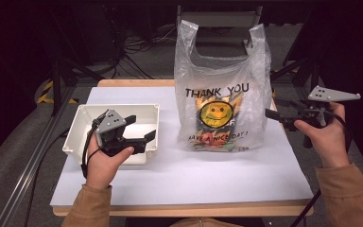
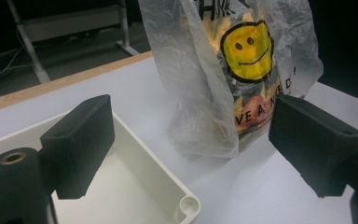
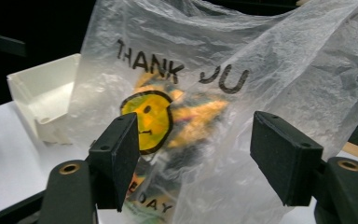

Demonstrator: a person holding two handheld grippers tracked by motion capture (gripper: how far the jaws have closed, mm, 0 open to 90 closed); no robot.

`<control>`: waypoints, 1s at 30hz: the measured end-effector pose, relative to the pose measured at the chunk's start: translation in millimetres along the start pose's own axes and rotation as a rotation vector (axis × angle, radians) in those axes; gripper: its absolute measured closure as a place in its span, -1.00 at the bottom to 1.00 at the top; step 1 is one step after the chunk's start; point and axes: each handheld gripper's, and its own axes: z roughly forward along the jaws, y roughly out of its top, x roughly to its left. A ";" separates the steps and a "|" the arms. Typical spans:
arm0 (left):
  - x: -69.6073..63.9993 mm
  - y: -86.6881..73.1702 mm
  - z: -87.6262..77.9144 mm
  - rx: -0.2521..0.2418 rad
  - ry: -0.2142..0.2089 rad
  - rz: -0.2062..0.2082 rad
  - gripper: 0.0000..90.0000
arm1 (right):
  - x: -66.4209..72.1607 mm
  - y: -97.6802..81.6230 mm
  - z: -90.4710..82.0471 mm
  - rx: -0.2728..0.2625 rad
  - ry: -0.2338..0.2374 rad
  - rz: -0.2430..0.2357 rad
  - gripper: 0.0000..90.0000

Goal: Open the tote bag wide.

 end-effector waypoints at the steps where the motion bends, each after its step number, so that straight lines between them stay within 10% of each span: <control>1: 0.2 -1.2 0.4 -0.005 0.000 -0.002 -0.67 | -1.6 1.4 2.2 0.006 -0.008 0.004 -0.25; 30: 1.7 -9.9 5.9 0.038 -0.017 -0.001 -0.69 | -63.6 16.9 60.6 0.034 -0.108 0.132 -0.36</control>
